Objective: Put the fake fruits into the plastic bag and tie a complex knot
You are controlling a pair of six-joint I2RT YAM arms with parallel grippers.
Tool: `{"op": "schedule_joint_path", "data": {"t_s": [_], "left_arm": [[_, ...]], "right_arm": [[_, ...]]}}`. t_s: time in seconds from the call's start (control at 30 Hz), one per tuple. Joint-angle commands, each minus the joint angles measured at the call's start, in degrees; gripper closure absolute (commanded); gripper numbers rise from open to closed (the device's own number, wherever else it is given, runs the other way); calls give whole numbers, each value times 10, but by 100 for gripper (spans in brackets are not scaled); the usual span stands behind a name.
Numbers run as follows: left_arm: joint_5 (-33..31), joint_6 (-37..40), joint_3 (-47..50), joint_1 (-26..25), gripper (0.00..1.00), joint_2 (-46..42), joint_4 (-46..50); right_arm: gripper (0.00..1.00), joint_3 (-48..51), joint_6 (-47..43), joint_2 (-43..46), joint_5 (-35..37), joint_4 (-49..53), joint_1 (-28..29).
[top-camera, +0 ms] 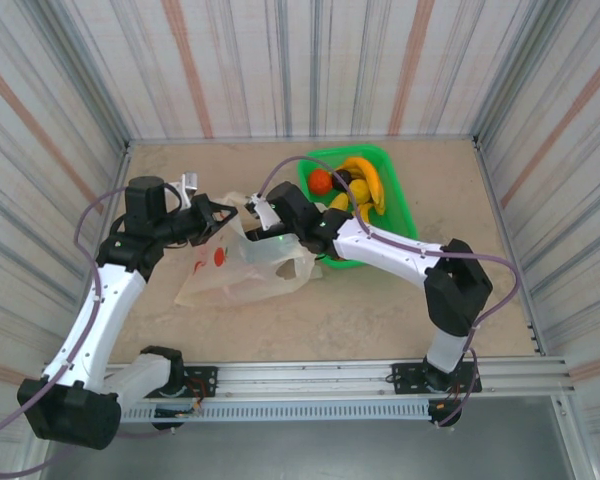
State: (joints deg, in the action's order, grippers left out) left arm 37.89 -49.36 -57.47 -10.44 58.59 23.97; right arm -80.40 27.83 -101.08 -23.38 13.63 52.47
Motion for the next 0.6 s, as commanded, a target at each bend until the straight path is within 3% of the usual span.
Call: {"op": "schedule_joint_path", "data": {"t_s": [0.0,0.57], "left_arm": [[1,7,-3,4,100,-9,6],[0,8,-2,5,100,-8,5]], "right_arm": [[23,15,-13,27,22,23,-6],[21,84,-41,106,74,80,-41]]}}
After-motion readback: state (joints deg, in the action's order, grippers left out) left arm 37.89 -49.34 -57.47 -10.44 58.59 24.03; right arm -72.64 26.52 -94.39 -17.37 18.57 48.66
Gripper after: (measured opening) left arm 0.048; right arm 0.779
